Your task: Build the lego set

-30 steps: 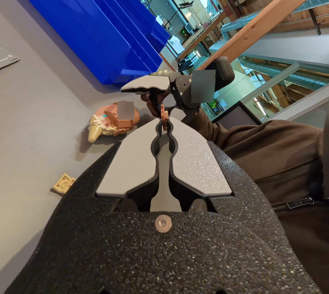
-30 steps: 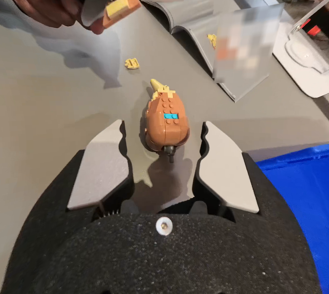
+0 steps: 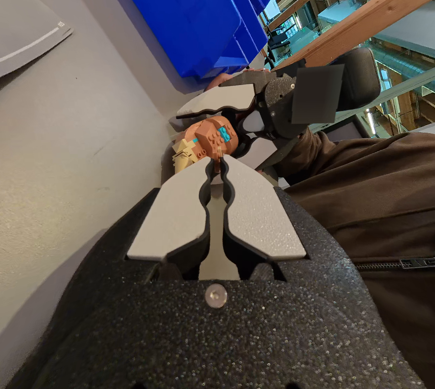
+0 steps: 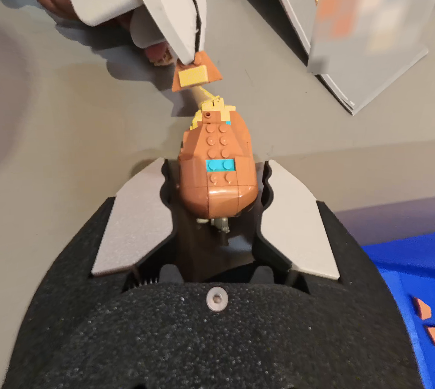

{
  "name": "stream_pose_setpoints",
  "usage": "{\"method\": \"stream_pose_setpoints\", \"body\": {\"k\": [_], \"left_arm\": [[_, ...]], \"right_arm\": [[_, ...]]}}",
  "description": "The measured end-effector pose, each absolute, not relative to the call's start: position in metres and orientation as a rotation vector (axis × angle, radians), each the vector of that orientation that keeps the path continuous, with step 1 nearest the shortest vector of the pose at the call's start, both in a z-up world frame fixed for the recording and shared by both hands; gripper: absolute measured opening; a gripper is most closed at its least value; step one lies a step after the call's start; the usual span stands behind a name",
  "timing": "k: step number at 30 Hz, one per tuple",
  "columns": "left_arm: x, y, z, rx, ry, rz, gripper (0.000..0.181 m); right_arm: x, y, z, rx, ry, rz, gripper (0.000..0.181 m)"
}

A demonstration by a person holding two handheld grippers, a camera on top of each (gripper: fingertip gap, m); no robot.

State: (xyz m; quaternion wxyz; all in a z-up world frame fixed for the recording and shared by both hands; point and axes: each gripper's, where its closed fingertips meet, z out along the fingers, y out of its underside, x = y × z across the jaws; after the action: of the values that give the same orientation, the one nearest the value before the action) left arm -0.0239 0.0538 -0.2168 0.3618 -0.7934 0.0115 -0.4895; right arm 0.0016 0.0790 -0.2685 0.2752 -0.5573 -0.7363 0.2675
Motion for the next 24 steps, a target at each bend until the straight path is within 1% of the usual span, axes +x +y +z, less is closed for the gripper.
{"method": "stream_pose_setpoints", "body": {"k": [3, 18, 24], "left_arm": [[-0.023, 0.054, -0.22, -2.054, 0.008, -1.27, 0.005], [-0.014, 0.058, -0.207, -2.074, -0.043, -1.184, 0.005], [-0.012, 0.057, -0.207, -2.07, -0.059, -1.171, 0.005]], "right_arm": [[0.0, 0.077, -0.268, -1.485, -1.989, 0.723, 0.067], [-0.001, 0.073, -0.256, -1.316, -1.926, 0.711, 0.065], [0.005, 0.073, -0.263, -1.373, -1.976, 0.706, 0.065]]}}
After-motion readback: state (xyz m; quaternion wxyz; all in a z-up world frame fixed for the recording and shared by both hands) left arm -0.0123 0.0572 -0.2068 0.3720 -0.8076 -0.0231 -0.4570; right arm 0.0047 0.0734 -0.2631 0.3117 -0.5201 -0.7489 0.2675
